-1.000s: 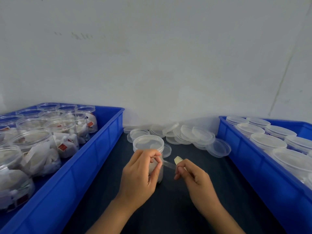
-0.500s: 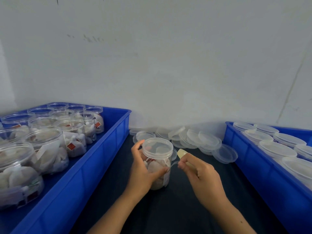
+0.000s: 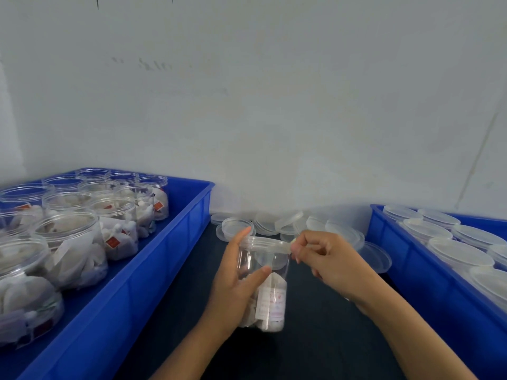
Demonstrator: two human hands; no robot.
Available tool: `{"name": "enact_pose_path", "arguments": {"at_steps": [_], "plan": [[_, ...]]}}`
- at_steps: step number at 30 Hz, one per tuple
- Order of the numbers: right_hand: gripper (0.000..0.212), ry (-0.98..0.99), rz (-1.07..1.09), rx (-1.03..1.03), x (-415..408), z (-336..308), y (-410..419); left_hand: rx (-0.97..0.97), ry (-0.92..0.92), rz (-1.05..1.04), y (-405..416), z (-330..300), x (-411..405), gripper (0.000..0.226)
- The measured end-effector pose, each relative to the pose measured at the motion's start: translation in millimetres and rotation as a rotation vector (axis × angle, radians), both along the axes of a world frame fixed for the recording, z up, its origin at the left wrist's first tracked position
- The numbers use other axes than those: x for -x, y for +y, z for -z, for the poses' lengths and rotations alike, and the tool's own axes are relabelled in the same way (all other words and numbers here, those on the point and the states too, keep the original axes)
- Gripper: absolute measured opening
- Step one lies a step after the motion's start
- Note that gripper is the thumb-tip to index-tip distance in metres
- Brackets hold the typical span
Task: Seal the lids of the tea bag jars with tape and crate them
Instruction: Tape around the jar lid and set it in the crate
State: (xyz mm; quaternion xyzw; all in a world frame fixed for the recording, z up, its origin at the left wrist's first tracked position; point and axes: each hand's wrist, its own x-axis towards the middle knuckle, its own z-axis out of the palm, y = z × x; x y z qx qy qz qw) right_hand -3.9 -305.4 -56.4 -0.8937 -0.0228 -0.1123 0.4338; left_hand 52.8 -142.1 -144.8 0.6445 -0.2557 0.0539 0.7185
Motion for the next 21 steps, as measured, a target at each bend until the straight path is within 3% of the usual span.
{"name": "enact_pose_path", "arguments": {"at_steps": [5,9,21], "plan": [[0.026,-0.008,0.029,-0.062,-3.9,2.0,8.2,0.017,-0.104,-0.060,2.4,-3.9,1.8,0.057],[0.028,-0.024,0.046,-0.002,-2.1,4.4,13.3,-0.023,-0.111,-0.041,0.4,-9.2,4.1,0.026],[0.031,-0.033,0.093,0.033,1.1,2.1,19.5,0.053,-0.113,-0.240,-3.1,-16.8,12.6,0.025]]}}
